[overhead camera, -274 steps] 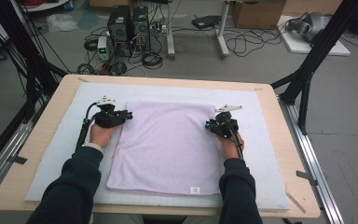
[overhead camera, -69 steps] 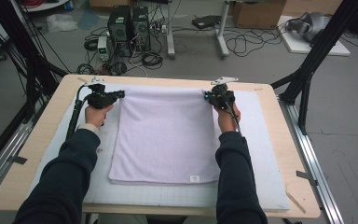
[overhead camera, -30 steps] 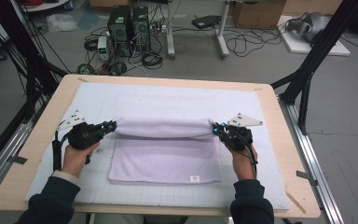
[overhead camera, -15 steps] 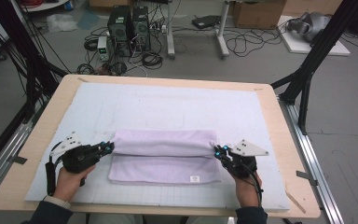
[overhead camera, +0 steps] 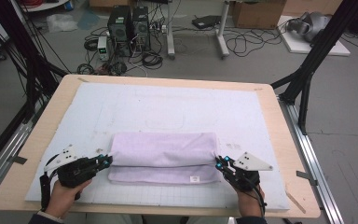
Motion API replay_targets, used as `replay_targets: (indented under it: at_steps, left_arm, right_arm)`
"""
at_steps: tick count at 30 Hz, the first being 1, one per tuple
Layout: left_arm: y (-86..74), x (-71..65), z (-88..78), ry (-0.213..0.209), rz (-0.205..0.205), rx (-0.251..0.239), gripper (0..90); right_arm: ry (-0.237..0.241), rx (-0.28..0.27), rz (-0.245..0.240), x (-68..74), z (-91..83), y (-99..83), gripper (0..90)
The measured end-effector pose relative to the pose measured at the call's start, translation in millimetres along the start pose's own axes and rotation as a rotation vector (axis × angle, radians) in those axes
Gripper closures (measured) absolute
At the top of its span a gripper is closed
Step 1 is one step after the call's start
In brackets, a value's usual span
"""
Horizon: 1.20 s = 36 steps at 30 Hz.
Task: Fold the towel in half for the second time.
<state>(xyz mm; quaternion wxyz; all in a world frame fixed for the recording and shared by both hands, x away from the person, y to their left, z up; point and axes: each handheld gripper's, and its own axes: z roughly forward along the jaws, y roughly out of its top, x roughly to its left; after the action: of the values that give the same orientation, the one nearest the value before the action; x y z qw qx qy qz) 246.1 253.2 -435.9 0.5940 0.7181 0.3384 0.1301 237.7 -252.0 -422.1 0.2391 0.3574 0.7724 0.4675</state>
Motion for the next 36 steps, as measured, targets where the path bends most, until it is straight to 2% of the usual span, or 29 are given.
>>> replay_targets:
  at_steps: [3, 7, 9, 14, 16, 17, 18, 19, 21, 22, 23, 25, 26, 27, 29, 31, 33, 35, 36]
  left_arm:
    - [-3.0, -1.7, -2.9, -0.009, -0.012, 0.007, 86.0]
    - [-6.7, -5.6, -3.1, -0.017, -0.004, 0.046, 85.9]
    - [-8.1, -6.9, -3.6, -0.018, -0.012, 0.062, 85.8]
    - [-13.5, -7.6, -6.5, -0.040, -0.056, 0.142, 85.2]
    - [-13.4, -6.8, -8.9, -0.036, -0.070, 0.152, 82.3]
    - [-10.9, -5.9, -10.5, -0.021, -0.086, 0.147, 74.2]
    - [-7.0, -4.7, -12.5, -0.002, -0.103, 0.134, 61.0]
    - [-1.0, -4.1, -16.1, 0.029, -0.096, 0.105, 56.7]
    - [8.8, -3.6, -19.7, 0.067, -0.072, 0.058, 54.6]
    - [12.9, -2.4, -19.1, 0.070, -0.074, 0.039, 54.0]
    - [16.5, -0.8, -16.5, 0.073, -0.080, 0.029, 54.0]
    - [21.4, 2.5, -8.6, 0.076, -0.083, 0.031, 54.0]
    - [23.4, 4.0, -3.0, 0.078, -0.084, 0.034, 54.1]
    - [24.8, 4.5, 4.3, 0.082, -0.089, 0.035, 54.1]
    - [24.9, 4.3, 13.4, 0.080, -0.093, 0.051, 54.4]
    - [22.5, 2.9, 21.5, 0.082, -0.093, 0.069, 54.4]
    - [19.2, 3.1, 28.0, 0.097, -0.082, 0.105, 54.5]
    - [16.5, 6.2, 31.6, 0.146, -0.082, 0.139, 54.4]
    - [15.6, 8.0, 31.4, 0.162, -0.082, 0.140, 54.3]
  right_arm:
    - [0.003, -0.002, 0.000, 0.0, -4.4, -1.6, 85.5]
    - [0.012, 0.014, -0.009, 1.4, -8.6, -5.8, 85.5]
    - [0.017, 0.027, -0.013, 2.3, -9.3, -8.5, 85.5]
    - [0.035, 0.075, -0.008, 6.8, -13.1, -16.2, 85.2]
    - [0.041, 0.106, -0.007, 8.3, -14.3, -19.5, 79.4]
    - [0.034, 0.112, -0.012, 8.3, -15.5, -20.4, 72.7]
    - [0.029, 0.103, -0.001, 8.1, -17.9, -20.1, 69.7]
    - [0.029, 0.082, 0.014, 7.7, -22.1, -18.4, 67.2]
    - [0.020, 0.009, 0.051, 5.3, -31.8, -11.9, 62.7]
    - [0.017, -0.045, 0.083, 3.0, -36.3, -6.8, 62.4]
    - [0.005, -0.070, 0.096, 0.0, -36.6, -2.3, 62.1]
    - [-0.038, -0.075, 0.120, -5.8, -31.4, 5.0, 61.8]
    - [-0.056, -0.065, 0.136, -8.1, -25.4, 8.3, 61.8]
    - [-0.064, -0.047, 0.131, -9.5, -17.6, 11.0, 61.9]
    - [-0.055, 0.014, 0.127, -8.1, 1.2, 12.5, 61.8]
    - [-0.010, 0.071, 0.109, -1.4, 16.0, 9.5, 61.7]
    - [0.050, 0.136, 0.066, 6.6, 25.8, 3.9, 61.7]
    - [0.071, 0.189, 0.035, 10.2, 29.4, -0.7, 61.7]
    - [0.077, 0.216, 0.017, 12.6, 30.7, -3.6, 61.7]
